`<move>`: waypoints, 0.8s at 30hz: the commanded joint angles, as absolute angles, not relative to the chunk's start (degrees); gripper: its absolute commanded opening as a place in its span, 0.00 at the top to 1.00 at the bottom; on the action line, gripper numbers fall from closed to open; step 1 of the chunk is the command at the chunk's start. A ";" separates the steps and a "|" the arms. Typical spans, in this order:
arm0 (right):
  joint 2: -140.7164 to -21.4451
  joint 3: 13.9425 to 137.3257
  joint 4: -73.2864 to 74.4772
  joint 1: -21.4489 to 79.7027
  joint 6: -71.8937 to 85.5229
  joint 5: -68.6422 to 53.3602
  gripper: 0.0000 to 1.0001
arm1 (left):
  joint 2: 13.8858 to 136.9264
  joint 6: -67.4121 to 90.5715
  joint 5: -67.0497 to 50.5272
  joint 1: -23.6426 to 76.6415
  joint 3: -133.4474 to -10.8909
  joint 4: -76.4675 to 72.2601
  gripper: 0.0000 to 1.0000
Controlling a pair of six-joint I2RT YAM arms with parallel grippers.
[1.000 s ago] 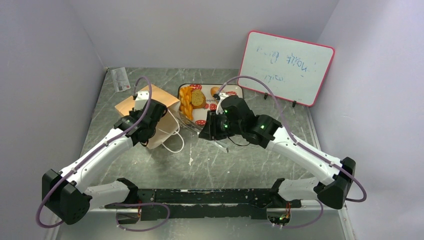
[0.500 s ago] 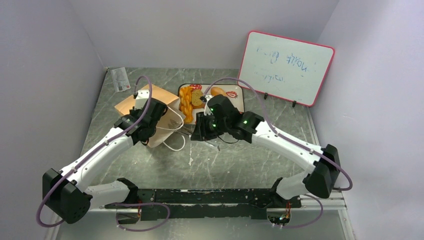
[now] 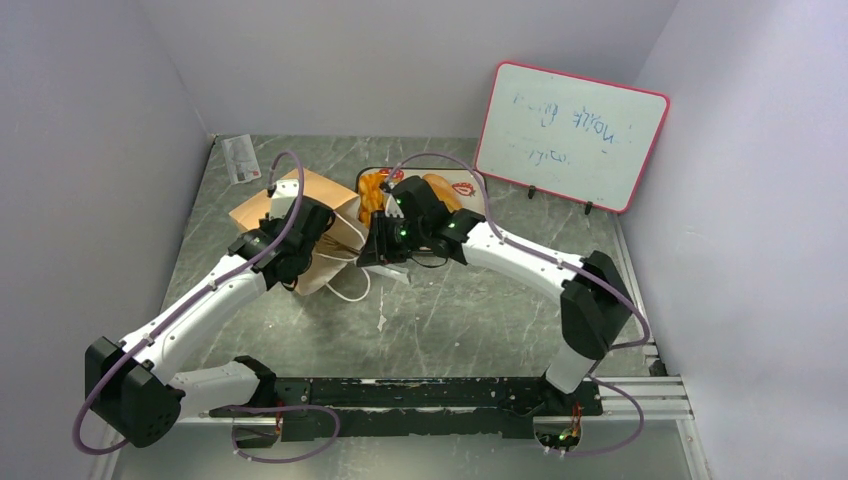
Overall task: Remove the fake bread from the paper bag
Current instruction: Take out the fake bread from the paper bag.
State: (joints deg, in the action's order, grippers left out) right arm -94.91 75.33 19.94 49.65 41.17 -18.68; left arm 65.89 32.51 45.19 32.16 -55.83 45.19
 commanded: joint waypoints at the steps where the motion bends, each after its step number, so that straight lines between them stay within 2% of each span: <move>1: -97.59 76.03 9.88 47.79 48.29 -25.91 0.79 | 65.24 32.78 44.00 31.82 -57.23 43.45 0.93; 9: -101.13 76.05 4.96 47.51 57.13 -26.72 0.69 | 65.87 32.65 43.24 31.82 -56.71 42.18 0.93; 24: -107.37 78.73 1.25 47.29 69.64 -27.57 0.63 | 65.92 32.56 42.23 31.81 -55.66 40.22 0.93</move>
